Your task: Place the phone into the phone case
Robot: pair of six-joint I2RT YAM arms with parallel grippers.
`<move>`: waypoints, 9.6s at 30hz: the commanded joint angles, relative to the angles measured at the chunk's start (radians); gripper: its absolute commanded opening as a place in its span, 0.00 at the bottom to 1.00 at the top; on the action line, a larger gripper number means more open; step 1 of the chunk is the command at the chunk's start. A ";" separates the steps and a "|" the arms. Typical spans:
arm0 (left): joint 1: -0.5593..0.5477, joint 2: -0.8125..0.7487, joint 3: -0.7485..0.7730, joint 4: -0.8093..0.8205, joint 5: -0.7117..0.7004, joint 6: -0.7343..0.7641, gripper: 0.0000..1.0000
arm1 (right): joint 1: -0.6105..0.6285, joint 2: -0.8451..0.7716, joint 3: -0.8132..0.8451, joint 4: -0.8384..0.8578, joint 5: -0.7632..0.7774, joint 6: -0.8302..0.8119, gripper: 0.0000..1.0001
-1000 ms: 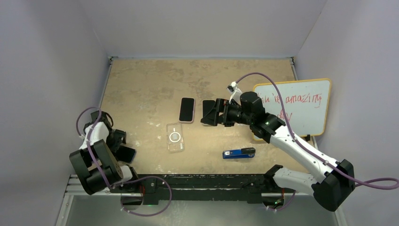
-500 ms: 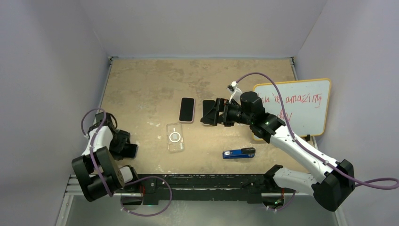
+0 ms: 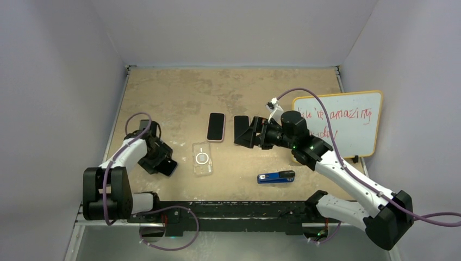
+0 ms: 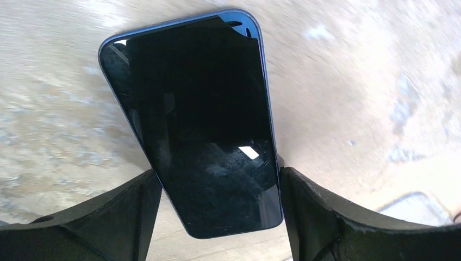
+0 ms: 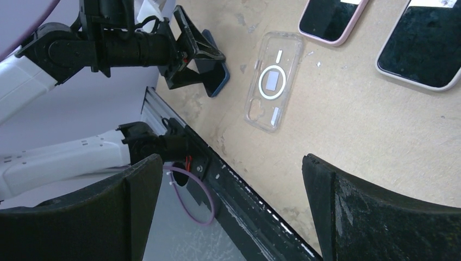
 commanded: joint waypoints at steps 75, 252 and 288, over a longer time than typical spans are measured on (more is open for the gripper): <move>-0.243 -0.300 -0.143 0.226 0.351 0.166 0.49 | 0.250 1.227 0.871 0.004 -0.203 -0.014 0.53; -0.271 -0.100 -0.324 0.651 0.744 0.092 0.40 | 0.288 0.745 0.245 0.015 0.179 0.072 0.30; -0.473 -0.097 -0.341 0.809 0.657 -0.068 0.36 | 0.319 0.779 -0.026 0.435 -0.032 0.285 0.00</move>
